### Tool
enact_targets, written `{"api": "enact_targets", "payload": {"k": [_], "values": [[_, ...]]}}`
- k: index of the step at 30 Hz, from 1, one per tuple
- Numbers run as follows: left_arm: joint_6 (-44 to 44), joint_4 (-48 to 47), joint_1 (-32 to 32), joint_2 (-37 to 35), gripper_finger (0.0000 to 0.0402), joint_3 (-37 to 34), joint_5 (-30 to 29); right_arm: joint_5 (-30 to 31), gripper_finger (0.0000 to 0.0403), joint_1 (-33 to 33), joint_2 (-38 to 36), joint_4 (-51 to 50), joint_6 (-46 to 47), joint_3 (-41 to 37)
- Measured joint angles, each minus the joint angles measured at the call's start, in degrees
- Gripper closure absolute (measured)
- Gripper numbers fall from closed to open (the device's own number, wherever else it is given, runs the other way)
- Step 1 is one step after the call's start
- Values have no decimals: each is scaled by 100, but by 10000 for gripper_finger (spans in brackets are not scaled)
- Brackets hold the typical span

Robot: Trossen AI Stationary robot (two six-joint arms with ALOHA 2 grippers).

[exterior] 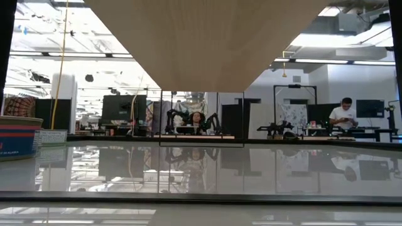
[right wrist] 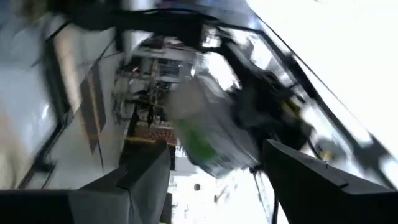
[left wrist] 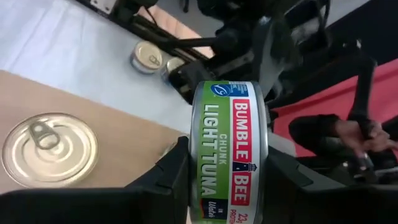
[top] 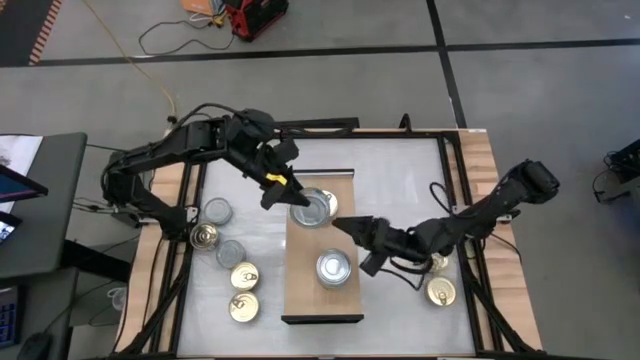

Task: Stack canned seafood by type on shelf
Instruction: Stack the green tuna can on top of the stacked green tuna cans on the shelf

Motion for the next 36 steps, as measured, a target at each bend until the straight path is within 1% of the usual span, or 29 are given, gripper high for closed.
{"api": "enact_targets", "payload": {"k": [1, 3, 5, 7, 9, 11, 13, 14, 16, 18, 19, 21, 24, 30, 33, 36], "values": [[5, 55, -16, 15, 270, 5, 9, 61, 113, 20, -14, 129, 301, 30], [43, 74, -43, 13, 263, 7, 4, 369, 113, 48, -50, 484, 1251, 51], [144, 40, -71, 20, 262, 4, -3, 692, 113, 50, -212, 530, 2206, 46], [264, 49, -74, 20, 266, 4, -2, 868, 113, 15, -490, 313, 3418, 44], [402, 59, -76, 15, 271, 4, -32, 794, 113, -82, -809, -341, 4963, 53], [532, 67, -74, 16, 272, 4, -149, 291, 113, -276, -1157, -1436, 6716, 53], [647, 81, -74, 30, 269, 4, -275, -747, 113, -603, -1494, -2462, 8563, 43], [689, 98, -74, 33, 268, 4, -346, -1353, 113, -817, -1635, -2748, 9428, 42], [738, 167, -76, 35, 267, 4, -464, -2539, 113, -1238, -1822, -2995, 10884, 47], [771, 323, -78, 35, 267, 4, -551, -3209, 113, -1571, -1869, -3080, 11963, 49], [773, 397, -81, 35, 267, 4, -661, -3391, 113, -1694, -1865, -3106, 12322, 49], [775, 503, -103, 35, 266, 4, -797, -3510, 112, -1828, -1794, -3149, 12814, 49], [777, 621, -134, 35, 266, 4, -959, -3516, 109, -1890, -1698, -3078, 12938, 46], [780, 622, -210, 37, 266, 4, -1165, -3531, 90, -1721, -1700, -2747, 12358, 46], [793, 744, -242, 37, 265, 4, -1172, -3531, 73, -1756, -1684, -2788, 12307, 46], [841, 793, -283, 37, 265, 4, -1257, -3519, 48, -1830, -1586, -2614, 12299, 46]]}}
